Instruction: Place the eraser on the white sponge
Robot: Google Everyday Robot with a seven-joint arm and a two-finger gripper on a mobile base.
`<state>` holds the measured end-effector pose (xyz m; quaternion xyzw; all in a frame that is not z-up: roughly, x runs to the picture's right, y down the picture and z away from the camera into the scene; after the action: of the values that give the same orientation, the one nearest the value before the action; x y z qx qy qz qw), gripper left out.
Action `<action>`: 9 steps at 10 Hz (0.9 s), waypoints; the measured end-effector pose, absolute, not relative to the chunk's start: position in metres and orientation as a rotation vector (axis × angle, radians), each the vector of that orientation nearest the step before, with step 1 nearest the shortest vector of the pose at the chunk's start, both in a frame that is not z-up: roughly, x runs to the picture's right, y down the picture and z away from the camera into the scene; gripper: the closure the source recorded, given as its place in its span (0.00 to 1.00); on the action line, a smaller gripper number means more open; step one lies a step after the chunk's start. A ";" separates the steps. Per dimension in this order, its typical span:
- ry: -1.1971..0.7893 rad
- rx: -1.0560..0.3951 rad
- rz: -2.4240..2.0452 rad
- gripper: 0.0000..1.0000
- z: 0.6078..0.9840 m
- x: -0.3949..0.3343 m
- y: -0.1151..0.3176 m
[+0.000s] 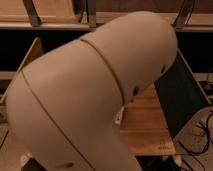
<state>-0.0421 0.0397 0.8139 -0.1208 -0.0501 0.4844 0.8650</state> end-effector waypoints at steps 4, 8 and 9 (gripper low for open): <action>-0.025 -0.226 1.018 1.00 0.817 -0.016 0.049; 0.050 -0.169 1.089 1.00 0.806 0.021 0.060; 0.054 -0.166 1.096 1.00 0.804 0.020 0.064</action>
<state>0.0204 0.0635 0.8040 -0.0789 0.0256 0.5205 0.8498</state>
